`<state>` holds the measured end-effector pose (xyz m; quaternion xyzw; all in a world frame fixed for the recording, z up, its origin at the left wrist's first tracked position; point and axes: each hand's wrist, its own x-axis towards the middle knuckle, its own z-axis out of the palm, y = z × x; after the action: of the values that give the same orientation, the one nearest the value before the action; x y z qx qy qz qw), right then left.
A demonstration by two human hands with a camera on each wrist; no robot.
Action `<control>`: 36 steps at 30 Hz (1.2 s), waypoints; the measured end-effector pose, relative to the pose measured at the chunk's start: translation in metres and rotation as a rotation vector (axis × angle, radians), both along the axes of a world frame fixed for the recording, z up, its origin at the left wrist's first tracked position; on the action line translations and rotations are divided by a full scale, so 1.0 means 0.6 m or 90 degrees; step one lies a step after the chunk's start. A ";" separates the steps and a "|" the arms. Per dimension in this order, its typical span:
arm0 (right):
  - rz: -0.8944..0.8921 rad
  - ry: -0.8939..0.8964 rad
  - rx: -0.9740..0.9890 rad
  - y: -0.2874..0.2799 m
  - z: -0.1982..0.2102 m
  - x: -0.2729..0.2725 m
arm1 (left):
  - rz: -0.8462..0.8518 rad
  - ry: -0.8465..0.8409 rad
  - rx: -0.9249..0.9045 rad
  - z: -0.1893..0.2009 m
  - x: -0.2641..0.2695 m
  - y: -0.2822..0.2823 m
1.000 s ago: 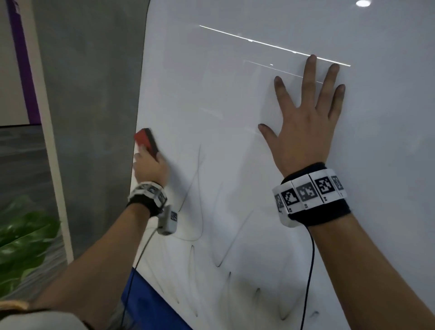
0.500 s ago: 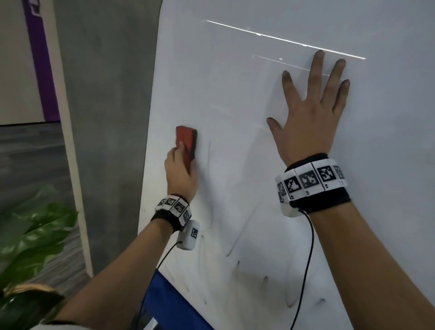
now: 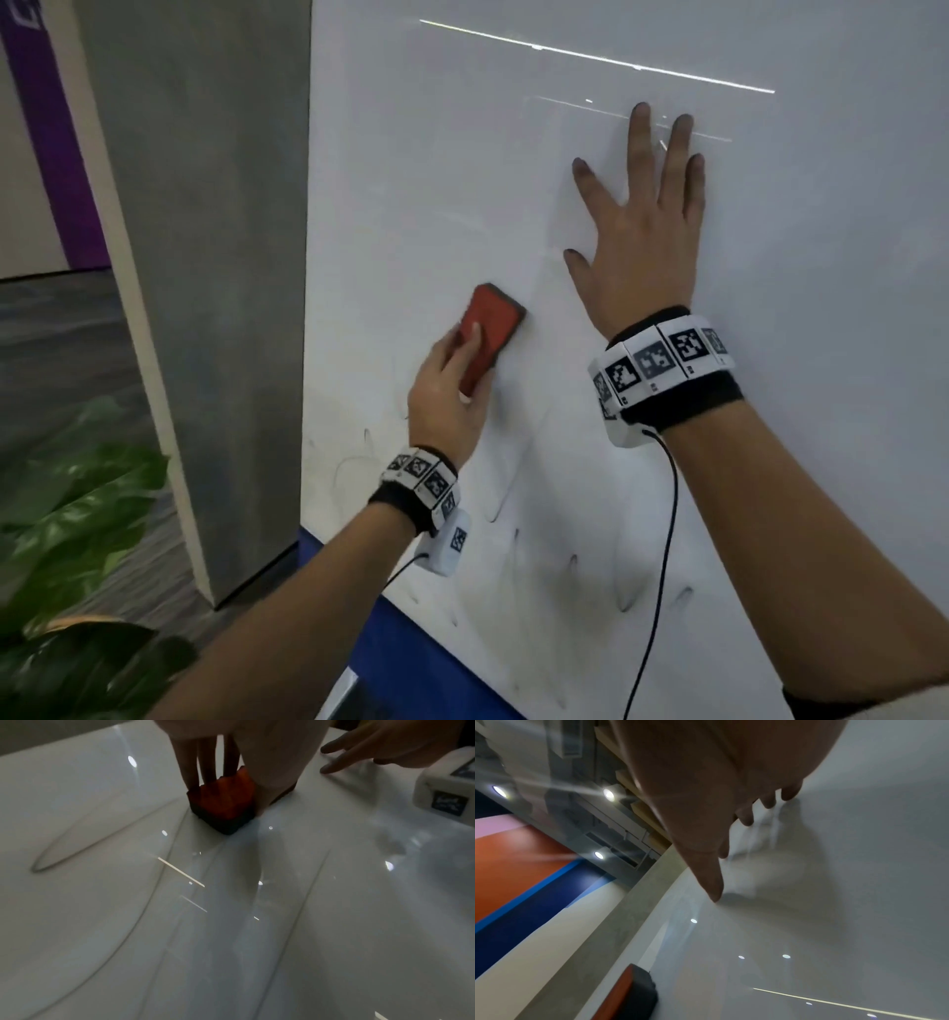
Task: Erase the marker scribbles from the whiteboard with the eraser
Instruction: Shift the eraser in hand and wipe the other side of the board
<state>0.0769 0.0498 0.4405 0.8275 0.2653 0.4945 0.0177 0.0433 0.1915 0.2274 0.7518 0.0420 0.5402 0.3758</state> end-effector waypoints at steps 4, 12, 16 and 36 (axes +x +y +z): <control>0.072 0.033 -0.073 -0.046 -0.011 0.007 | 0.073 0.068 -0.195 -0.003 0.003 0.084; 0.114 0.043 -0.146 -0.111 -0.018 0.008 | 0.118 0.118 -0.223 -0.041 -0.012 0.027; 0.092 0.040 -0.129 -0.099 -0.031 0.007 | 0.010 0.050 -0.008 -0.061 -0.024 -0.012; 0.050 0.030 -0.141 -0.198 -0.066 -0.018 | 0.006 0.068 -0.128 -0.048 -0.028 -0.048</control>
<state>0.0659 -0.0688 0.4009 0.8208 0.3507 0.4431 0.0833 0.0264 0.1624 0.1984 0.7379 0.1198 0.4942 0.4438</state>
